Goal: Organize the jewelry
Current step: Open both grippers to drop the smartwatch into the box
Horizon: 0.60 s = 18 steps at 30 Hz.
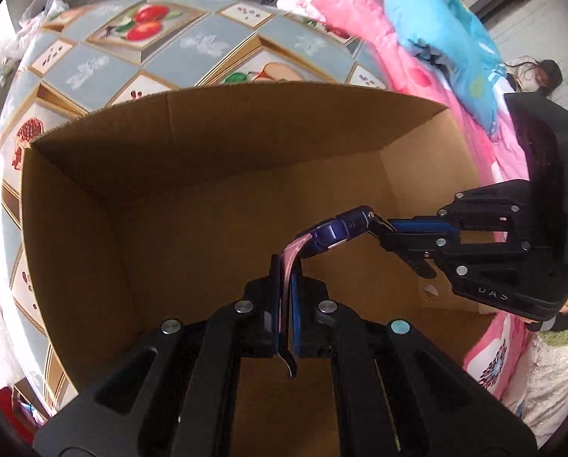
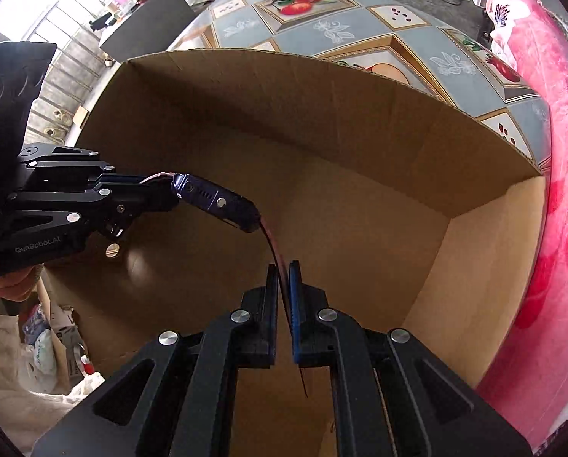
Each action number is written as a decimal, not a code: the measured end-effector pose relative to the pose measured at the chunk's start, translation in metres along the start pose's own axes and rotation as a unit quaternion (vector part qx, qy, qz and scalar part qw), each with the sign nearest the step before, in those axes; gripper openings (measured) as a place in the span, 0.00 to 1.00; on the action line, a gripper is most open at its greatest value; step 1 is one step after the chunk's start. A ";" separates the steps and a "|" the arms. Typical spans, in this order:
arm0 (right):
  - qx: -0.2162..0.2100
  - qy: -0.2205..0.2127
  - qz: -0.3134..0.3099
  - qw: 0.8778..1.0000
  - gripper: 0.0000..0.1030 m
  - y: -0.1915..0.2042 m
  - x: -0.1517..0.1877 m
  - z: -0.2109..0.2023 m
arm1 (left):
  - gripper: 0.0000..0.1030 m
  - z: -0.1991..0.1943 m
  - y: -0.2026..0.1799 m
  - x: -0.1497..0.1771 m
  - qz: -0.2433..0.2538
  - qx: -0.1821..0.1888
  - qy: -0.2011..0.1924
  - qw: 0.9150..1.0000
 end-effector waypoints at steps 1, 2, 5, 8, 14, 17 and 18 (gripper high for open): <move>0.008 0.009 0.000 1.000 0.08 -0.002 -0.004 0.004 | 0.06 0.005 0.005 -0.003 -0.008 0.000 0.009 1.000; 0.015 0.015 -0.002 1.000 0.09 -0.004 -0.009 0.007 | 0.06 0.008 0.009 -0.007 -0.015 -0.002 0.013 1.000; 0.041 0.020 -0.007 0.999 0.09 -0.007 -0.017 0.012 | 0.14 0.012 0.014 -0.015 -0.021 -0.020 0.013 0.999; 0.051 0.016 -0.008 0.999 0.13 -0.009 -0.022 0.014 | 0.30 0.011 0.017 -0.019 -0.026 -0.029 0.010 0.999; 0.073 -0.023 -0.018 0.997 0.30 -0.013 -0.027 0.001 | 0.34 -0.004 0.018 -0.024 -0.016 -0.072 -0.028 0.997; 0.072 -0.038 -0.020 0.997 0.31 -0.010 -0.021 -0.005 | 0.35 -0.017 0.014 -0.024 -0.004 -0.091 -0.057 0.994; 0.072 -0.044 -0.022 0.996 0.31 -0.008 -0.018 -0.009 | 0.35 -0.022 0.011 -0.024 0.002 -0.097 -0.069 0.993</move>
Point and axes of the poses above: each gripper's, at about its wrist camera, not at the fingertips, and z roughly the way its jaws point, y to its left, x to its underside, the point moved 8 cm from there along z, roughly the way its jaws point, and after that the axes turned 13 degrees about y, right-handed, at the moved point
